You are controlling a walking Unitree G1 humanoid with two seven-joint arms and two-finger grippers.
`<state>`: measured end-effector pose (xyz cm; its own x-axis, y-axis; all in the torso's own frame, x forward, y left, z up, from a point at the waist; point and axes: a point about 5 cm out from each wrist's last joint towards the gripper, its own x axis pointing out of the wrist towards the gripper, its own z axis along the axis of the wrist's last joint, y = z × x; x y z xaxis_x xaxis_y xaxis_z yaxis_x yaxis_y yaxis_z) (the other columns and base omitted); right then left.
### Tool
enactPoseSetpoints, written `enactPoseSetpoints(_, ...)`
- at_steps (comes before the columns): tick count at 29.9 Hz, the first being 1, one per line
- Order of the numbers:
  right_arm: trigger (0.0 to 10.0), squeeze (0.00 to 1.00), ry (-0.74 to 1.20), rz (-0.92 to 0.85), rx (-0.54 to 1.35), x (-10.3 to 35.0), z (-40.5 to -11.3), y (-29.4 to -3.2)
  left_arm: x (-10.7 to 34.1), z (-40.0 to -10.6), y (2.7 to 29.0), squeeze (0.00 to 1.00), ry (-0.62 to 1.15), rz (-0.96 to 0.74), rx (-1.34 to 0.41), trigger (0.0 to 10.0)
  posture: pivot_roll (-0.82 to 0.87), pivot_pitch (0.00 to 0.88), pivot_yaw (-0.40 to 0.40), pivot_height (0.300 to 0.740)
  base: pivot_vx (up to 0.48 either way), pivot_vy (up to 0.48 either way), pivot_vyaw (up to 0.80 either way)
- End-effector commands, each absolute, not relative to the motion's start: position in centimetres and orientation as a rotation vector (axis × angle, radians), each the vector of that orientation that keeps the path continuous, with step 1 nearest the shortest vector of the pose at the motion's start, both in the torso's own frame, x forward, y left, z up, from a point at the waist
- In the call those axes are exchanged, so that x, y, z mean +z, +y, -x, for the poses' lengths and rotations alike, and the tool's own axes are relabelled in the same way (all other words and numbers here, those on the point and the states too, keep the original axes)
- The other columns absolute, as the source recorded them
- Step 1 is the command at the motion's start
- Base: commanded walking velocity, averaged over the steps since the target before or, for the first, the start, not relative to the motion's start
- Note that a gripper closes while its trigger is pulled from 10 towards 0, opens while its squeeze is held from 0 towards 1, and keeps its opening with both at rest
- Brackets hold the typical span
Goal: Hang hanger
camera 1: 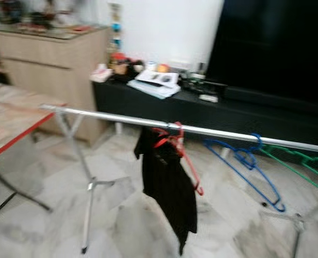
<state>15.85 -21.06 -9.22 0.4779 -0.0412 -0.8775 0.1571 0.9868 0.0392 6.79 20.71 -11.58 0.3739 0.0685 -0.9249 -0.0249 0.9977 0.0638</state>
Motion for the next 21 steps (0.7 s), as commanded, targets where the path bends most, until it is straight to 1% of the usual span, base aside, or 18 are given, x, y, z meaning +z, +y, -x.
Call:
enactPoseSetpoints(1,10.0,0.0,1.088,-0.128,-0.123,-9.51,-15.22,-20.85,-11.4,-7.44,21.08,0.0,1.17,-0.052,0.059,10.0,0.08,0.0,-0.044,0.74,0.0,0.0,0.0)
enactPoseSetpoints(15,10.0,0.0,1.093,-0.132,-0.123,-9.54,-15.19,-20.8,-11.4,-7.45,21.07,0.0,1.169,-0.042,0.059,10.0,0.08,0.0,-0.042,0.74,0.0,0.0,0.0)
enactPoseSetpoints(21,10.0,0.0,1.097,-0.126,-0.115,-9.54,-15.18,-20.79,-11.4,-7.46,21.06,0.0,1.168,-0.042,0.058,10.0,0.08,0.0,-0.043,0.74,0.0,0.0,-0.73)
